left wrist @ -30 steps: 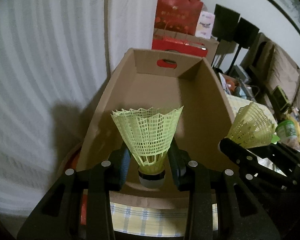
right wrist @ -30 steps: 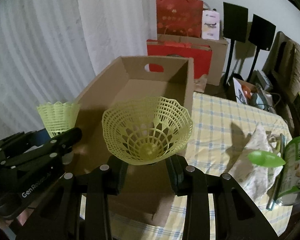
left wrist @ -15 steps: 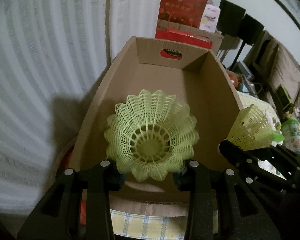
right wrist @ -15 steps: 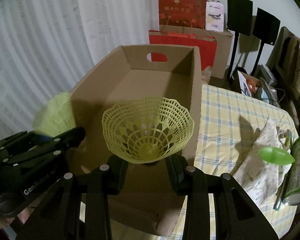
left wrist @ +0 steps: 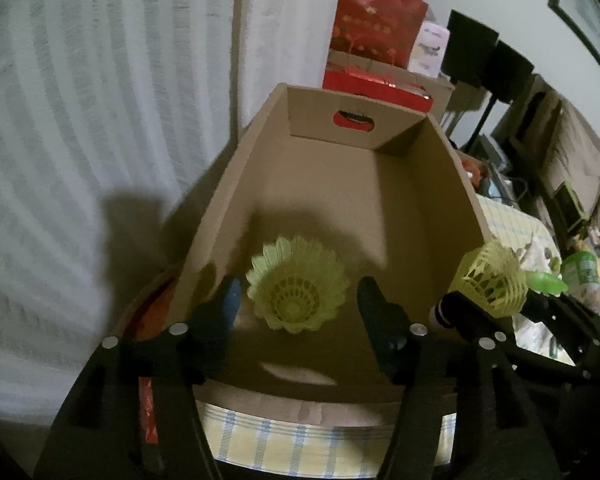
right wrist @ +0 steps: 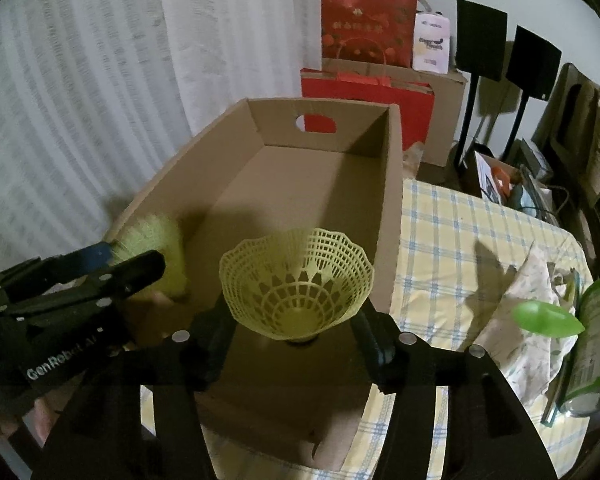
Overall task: Organize objects
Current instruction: 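Lower both shuttlecocks into the box and open both grippers, then withdraw both grippers from the box back toward the table items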
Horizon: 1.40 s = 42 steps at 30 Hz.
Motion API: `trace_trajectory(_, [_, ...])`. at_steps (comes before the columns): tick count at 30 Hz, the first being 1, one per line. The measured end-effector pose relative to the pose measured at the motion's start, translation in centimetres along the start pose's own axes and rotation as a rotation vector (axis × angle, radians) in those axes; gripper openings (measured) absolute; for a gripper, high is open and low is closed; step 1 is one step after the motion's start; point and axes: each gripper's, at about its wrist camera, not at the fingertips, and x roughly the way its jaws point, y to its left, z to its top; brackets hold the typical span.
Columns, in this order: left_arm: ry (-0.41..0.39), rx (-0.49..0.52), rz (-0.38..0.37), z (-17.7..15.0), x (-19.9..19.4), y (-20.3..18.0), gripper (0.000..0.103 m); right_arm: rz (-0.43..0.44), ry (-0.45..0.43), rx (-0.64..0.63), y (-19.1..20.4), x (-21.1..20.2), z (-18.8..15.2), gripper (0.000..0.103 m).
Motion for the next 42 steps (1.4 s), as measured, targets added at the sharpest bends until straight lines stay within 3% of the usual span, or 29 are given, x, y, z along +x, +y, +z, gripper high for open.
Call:
trace_trajectory(1, [-0.005, -0.004, 0.001, 0.1, -0.2, 0.1, 0.062, -0.003, -0.003, -0.001, 0.0, -0.1, 0.1, 0.060])
trace_trajectory(3, [-0.012, -0.011, -0.005, 0.3, -0.4, 0.3, 0.063, -0.058, -0.031, -0.017, 0.1, -0.6, 0.1, 0.077])
trace_trajectory(11, [-0.034, 0.008, -0.007, 0.5, -1.6, -0.1, 0.064, -0.082, -0.073, -0.002, -0.9, -2.3, 0.4, 0.078])
trace_trajectory(15, [-0.049, 0.012, -0.015, 0.3, -2.1, -0.5, 0.079, -0.089, -0.077, 0.014, -1.6, -2.8, 0.2, 0.078])
trace_trajectory(24, [-0.061, 0.031, -0.012, 0.0, -3.0, -1.2, 0.081, -0.093, -0.092, 0.054, -3.2, -4.1, -0.1, 0.084])
trace_trajectory(27, [-0.068, 0.029, -0.028, -0.1, -3.2, -1.5, 0.094, -0.108, -0.093, 0.064, -3.9, -4.4, -0.3, 0.089])
trace_trajectory(30, [-0.081, 0.039, -0.035, -0.2, -3.5, -1.9, 0.098, -0.131, -0.097, 0.071, -4.6, -4.8, -0.4, 0.092])
trace_trajectory(33, [-0.085, 0.063, -0.025, -0.4, -3.6, -2.6, 0.099, -0.140, -0.107, 0.080, -5.4, -5.5, -0.6, 0.102])
trace_trajectory(42, [-0.094, 0.101, -0.035, -0.8, -4.2, -4.9, 0.100, -0.173, -0.124, 0.103, -7.4, -7.3, -1.1, 0.102])
